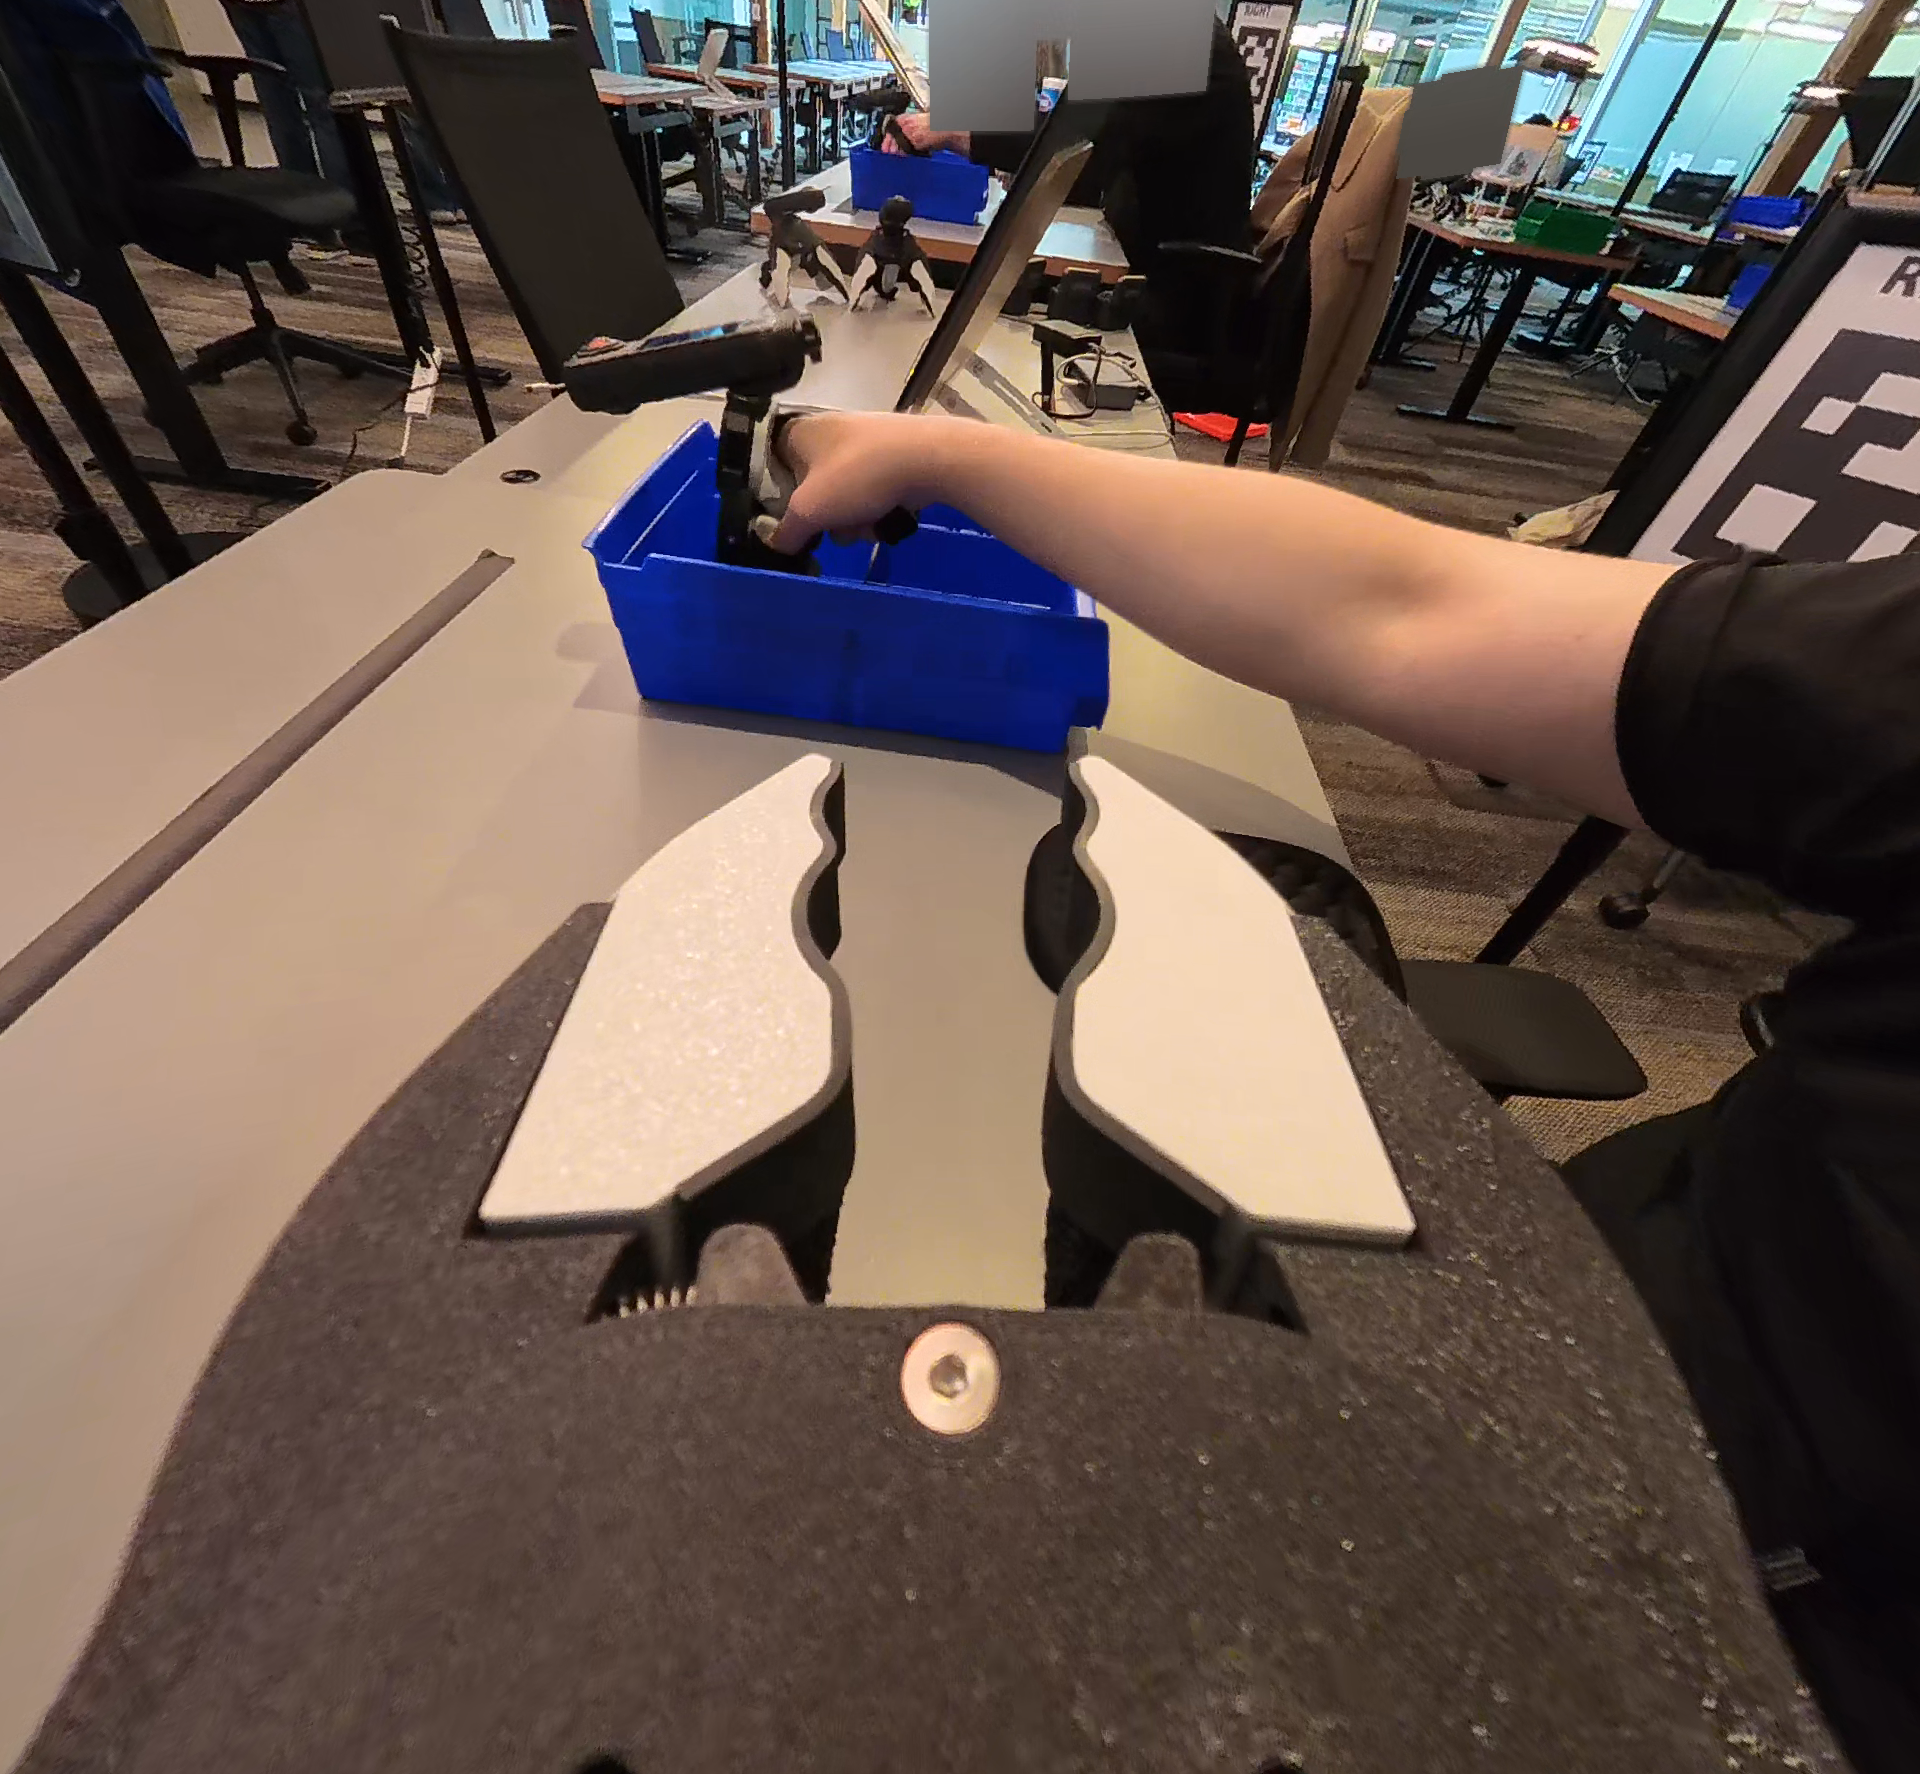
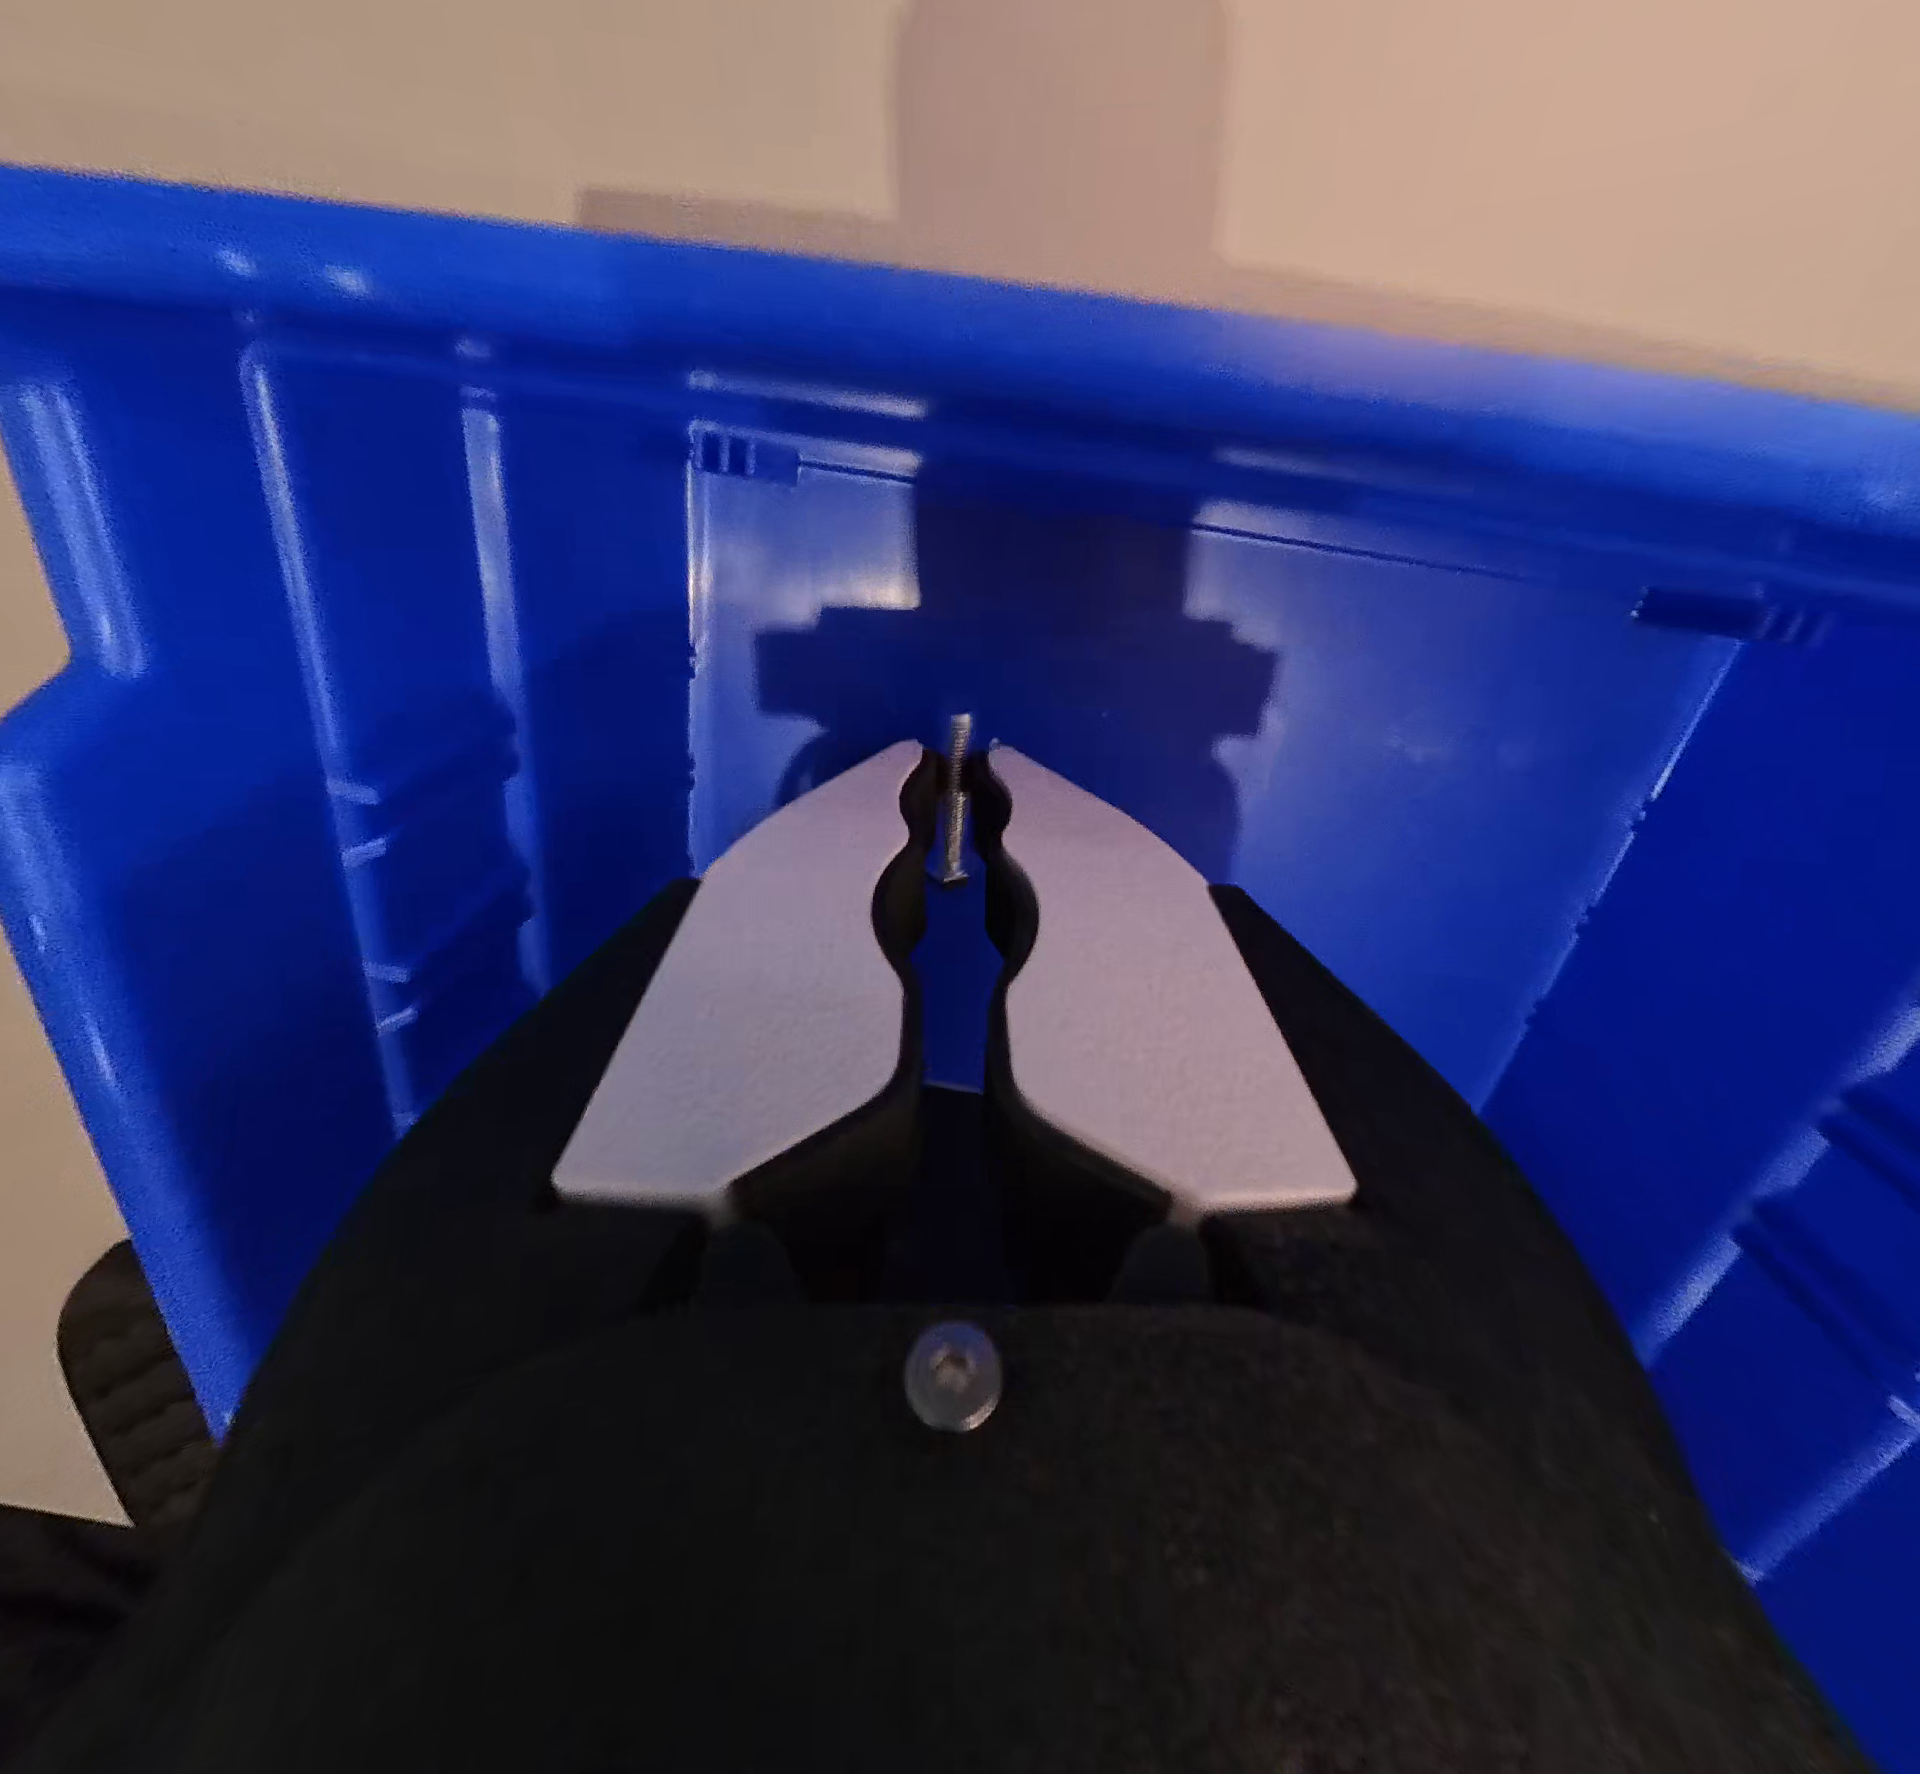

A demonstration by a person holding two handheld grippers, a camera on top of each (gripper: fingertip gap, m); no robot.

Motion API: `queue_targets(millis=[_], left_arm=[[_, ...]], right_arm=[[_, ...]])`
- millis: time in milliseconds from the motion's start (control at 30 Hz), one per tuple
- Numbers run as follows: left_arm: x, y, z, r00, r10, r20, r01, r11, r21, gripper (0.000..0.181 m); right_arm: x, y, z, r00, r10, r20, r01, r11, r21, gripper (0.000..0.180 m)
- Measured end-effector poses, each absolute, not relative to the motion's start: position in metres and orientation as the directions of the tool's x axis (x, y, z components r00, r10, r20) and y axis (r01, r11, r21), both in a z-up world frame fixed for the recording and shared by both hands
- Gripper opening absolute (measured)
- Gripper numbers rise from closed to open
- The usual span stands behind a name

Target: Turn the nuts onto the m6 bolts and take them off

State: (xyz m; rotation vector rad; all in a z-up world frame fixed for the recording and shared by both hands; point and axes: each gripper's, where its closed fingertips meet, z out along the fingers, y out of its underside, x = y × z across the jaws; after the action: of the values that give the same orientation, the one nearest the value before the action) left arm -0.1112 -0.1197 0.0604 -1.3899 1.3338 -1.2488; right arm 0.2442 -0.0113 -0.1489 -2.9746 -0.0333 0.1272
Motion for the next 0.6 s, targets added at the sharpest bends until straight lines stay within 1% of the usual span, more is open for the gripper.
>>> queue_targets(millis=[133, 200, 267, 367, 433, 500, 600], left_arm=[[-0.114, -0.116, 0.063, -0.045, -0.992, 0.117, -0.165, -0.109, -0.98, 0.039], [-0.117, -0.114, 0.068, -0.039, -0.992, 0.117, -0.149, -0.11, -0.983, 0.039], [-0.12, -0.112, 0.073, -0.028, -0.994, 0.109, -0.135, -0.104, -0.985, 0.039], [-0.123, -0.106, 0.078, -0.003, -0.995, 0.095, -0.12, -0.094, -0.988, 0.039], [-0.124, -0.1, 0.078, 0.028, -0.995, 0.093, -0.118, -0.096, -0.988, 0.039], [-0.126, -0.092, 0.075, 0.063, -0.994, 0.093, -0.123, -0.101, -0.987, 0.039], [-0.13, -0.078, 0.068, 0.124, -0.988, 0.087, -0.135, -0.103, -0.985, 0.039]], right_arm=[[0.247, -0.009, -0.136, 0.996, 0.057, -0.073, 0.04, -0.976, -0.214, 0.014], [0.246, -0.006, -0.108, 0.997, 0.065, -0.044, 0.049, -0.955, -0.292, 0.017], [0.242, -0.002, -0.06, 0.998, 0.06, 0.021, 0.063, -0.905, -0.42, 0.019], [0.204, 0.002, 0.035, 0.995, 0.074, 0.07, 0.102, -0.712, -0.695, 0.022], [0.158, -0.005, 0.09, 0.988, 0.139, 0.063, 0.128, -0.534, -0.836, 0.027], [0.108, -0.016, 0.127, 0.971, 0.236, 0.049, 0.137, -0.374, -0.917, 0.035], [0.039, -0.032, 0.145, 0.926, 0.375, 0.045, 0.147, -0.247, -0.958, 0.042]])
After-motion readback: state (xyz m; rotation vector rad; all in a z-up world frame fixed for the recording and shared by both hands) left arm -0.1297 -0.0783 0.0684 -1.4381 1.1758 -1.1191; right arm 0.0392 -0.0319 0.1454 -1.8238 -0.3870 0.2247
